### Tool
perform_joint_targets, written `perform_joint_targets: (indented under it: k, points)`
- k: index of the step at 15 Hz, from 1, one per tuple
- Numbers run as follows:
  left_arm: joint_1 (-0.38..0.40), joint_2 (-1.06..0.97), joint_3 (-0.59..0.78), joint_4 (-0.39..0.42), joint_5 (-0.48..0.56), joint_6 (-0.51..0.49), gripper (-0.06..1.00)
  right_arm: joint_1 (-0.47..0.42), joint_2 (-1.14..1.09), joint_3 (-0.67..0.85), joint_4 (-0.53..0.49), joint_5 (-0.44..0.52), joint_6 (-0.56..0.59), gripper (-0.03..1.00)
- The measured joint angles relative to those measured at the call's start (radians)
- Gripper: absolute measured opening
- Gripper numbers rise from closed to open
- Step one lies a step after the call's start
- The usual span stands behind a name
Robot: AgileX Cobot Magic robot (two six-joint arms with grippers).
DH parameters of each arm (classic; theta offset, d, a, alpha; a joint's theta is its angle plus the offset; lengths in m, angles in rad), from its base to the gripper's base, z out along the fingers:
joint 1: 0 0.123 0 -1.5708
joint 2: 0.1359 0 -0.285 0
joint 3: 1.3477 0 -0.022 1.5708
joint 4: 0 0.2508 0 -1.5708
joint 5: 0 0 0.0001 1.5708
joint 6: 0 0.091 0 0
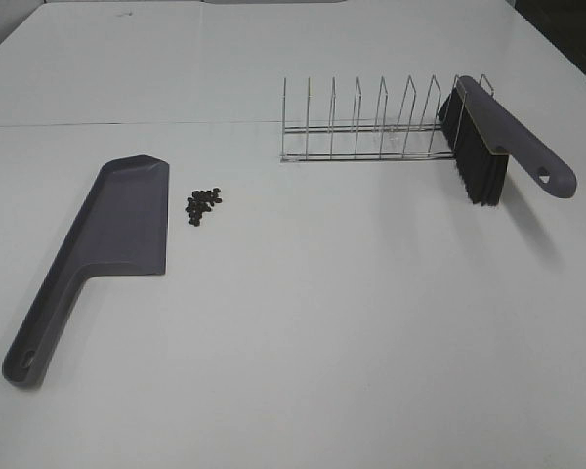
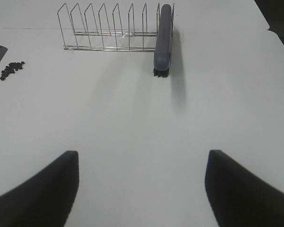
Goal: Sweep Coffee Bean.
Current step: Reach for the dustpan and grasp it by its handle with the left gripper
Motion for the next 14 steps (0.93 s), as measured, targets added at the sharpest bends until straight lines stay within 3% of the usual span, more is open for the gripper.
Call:
perform_joint_targets:
  k: [14]
  points:
    - [0.000,0.000,0.000,0.000,0.000,0.000,0.56,0.000,0.000,0.000,0.000,0.000,0.000,0.70]
